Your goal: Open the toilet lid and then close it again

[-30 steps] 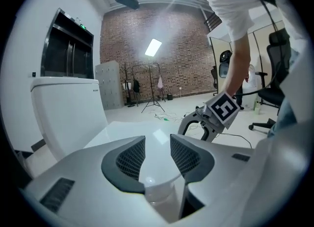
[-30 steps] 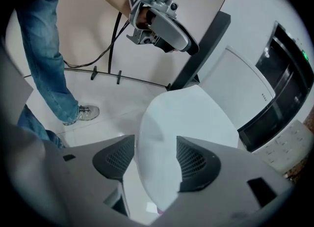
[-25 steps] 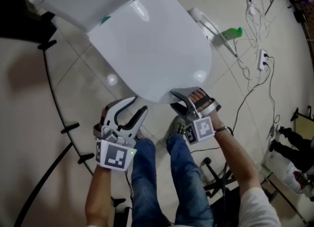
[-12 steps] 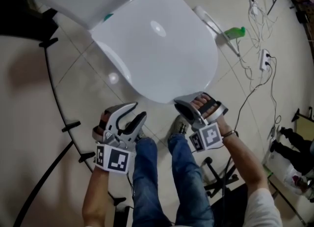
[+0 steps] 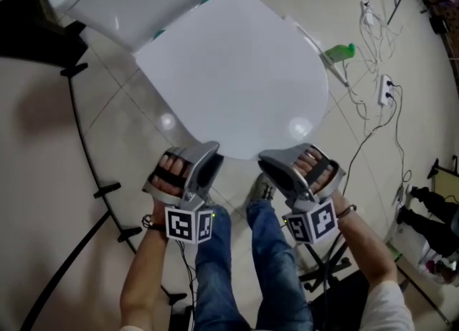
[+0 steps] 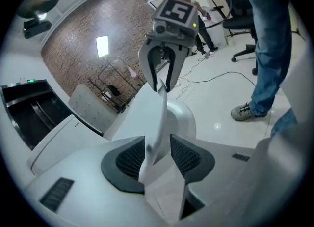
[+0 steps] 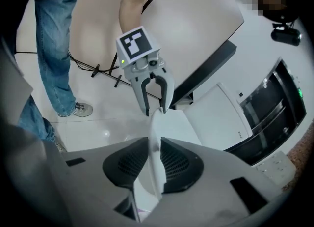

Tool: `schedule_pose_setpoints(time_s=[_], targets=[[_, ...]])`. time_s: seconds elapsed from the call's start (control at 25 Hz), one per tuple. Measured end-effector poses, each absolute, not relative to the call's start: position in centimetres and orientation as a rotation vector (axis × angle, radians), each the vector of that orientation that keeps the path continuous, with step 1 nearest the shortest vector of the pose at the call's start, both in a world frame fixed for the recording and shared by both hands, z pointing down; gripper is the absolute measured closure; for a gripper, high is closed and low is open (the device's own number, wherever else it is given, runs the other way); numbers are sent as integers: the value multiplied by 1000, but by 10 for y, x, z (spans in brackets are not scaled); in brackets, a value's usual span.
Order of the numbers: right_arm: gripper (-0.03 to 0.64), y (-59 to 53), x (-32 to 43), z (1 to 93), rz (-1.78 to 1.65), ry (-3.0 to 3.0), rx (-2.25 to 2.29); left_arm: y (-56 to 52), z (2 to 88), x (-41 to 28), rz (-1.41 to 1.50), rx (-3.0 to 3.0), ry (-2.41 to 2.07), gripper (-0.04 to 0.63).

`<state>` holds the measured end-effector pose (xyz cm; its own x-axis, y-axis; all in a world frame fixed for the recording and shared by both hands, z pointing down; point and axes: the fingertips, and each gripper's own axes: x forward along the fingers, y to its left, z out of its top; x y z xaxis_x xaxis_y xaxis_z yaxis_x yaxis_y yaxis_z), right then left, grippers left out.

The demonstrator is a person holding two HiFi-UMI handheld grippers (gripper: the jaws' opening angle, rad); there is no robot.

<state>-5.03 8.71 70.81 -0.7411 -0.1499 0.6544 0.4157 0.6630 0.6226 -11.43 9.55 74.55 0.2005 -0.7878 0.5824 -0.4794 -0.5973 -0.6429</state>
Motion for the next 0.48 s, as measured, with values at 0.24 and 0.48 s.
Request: schedule_pose_setpoints(time_s=[0.24, 0.48], targets=[[540, 79, -70, 646, -1132, -2254, -130, 72, 693, -130, -1254, -2119, 1322, 502], [538, 51, -132, 545, -1336, -2282, -74, 50, 610, -181, -1167, -2130, 1515, 551]])
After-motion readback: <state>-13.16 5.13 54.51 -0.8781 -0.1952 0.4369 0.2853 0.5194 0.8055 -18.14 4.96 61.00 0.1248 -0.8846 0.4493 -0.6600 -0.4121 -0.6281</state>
